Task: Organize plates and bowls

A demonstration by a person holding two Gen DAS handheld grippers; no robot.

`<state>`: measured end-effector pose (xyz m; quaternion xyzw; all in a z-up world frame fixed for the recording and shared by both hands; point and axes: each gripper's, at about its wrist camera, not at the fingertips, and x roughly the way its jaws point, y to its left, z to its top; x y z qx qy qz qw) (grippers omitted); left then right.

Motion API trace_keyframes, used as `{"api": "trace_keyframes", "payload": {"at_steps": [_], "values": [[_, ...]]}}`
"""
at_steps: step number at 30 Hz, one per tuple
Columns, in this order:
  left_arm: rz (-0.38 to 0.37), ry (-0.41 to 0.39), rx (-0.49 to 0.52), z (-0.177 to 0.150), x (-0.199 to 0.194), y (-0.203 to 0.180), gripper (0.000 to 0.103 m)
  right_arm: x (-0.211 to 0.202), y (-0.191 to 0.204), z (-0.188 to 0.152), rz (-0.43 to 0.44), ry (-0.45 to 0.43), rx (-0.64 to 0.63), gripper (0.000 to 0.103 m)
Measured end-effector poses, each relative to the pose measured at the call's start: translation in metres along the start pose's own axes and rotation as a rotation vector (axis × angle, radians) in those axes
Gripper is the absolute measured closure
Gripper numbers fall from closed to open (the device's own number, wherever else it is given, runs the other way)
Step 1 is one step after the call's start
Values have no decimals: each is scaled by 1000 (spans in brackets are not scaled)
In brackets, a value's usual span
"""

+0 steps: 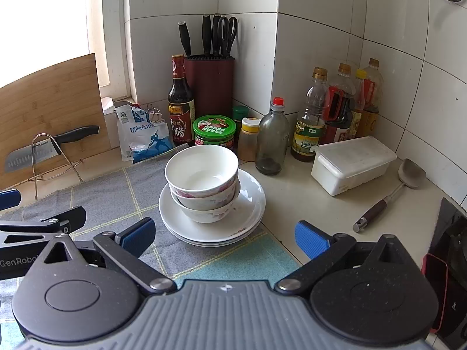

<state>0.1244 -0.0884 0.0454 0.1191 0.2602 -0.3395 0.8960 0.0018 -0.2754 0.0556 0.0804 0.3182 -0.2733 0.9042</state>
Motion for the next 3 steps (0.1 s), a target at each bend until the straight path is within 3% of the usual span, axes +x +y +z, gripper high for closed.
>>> {"api": "trace_keyframes", "payload": {"at_steps": [3], "values": [[-1,1,1,0,0,0,1,0,0,0,-2,0,0,0]]}}
